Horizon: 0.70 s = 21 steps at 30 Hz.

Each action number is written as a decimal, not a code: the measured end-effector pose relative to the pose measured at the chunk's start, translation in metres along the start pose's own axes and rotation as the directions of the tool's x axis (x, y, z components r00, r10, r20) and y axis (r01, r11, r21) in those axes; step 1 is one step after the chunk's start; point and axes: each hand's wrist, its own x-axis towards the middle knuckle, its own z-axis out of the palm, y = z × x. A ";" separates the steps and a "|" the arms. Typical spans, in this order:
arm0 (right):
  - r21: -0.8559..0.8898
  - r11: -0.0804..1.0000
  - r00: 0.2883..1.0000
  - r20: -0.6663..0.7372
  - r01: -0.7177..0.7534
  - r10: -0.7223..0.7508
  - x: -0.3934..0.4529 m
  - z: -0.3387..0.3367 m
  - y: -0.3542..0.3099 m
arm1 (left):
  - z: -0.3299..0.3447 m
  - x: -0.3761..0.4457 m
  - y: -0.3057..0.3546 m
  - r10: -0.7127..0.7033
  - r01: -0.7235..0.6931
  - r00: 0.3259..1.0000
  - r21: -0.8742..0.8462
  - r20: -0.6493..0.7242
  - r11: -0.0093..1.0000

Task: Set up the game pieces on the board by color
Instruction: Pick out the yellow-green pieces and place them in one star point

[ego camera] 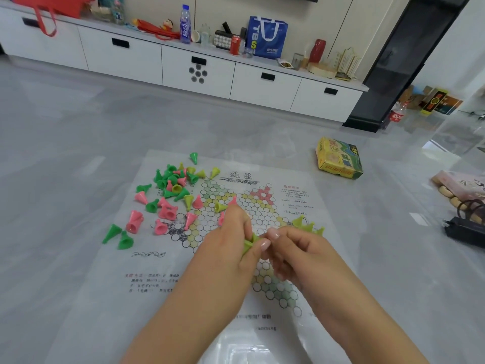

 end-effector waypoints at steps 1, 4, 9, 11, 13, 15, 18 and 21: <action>0.048 0.999 1.000 0.017 -0.004 0.003 -0.001 -0.001 0.001 | 0.000 0.001 0.000 0.001 -0.001 1.000 0.001 -0.004 1.000; 0.170 0.985 0.997 0.075 -0.041 0.029 -0.001 -0.001 0.003 | 0.000 0.002 0.000 0.002 -0.002 1.000 0.004 0.000 1.000; 0.288 0.955 0.995 0.096 -0.066 0.040 0.002 0.002 0.004 | 0.004 0.002 0.000 0.017 -0.015 0.999 0.040 -0.040 0.999; 0.343 0.937 0.994 0.103 -0.070 0.037 0.002 0.003 0.004 | 0.005 0.003 0.000 -0.003 0.004 0.998 0.024 -0.059 1.000; 0.371 0.926 0.995 0.094 -0.074 0.042 0.003 0.004 0.005 | 0.005 0.004 0.000 -0.018 0.019 0.998 0.006 -0.066 1.000; 0.351 0.935 0.998 0.040 -0.055 0.044 0.005 0.001 0.004 | 0.007 0.003 0.000 -0.006 0.008 0.998 0.028 -0.066 1.000; 0.088 0.992 0.979 -0.191 0.094 -0.075 0.009 -0.022 -0.004 | 0.007 0.001 0.002 -0.005 0.007 1.000 0.102 -0.021 0.995; -0.193 0.968 0.902 -0.368 0.162 -0.225 0.014 -0.051 -0.008 | 0.008 0.001 0.006 -0.004 0.002 1.000 0.149 0.011 0.989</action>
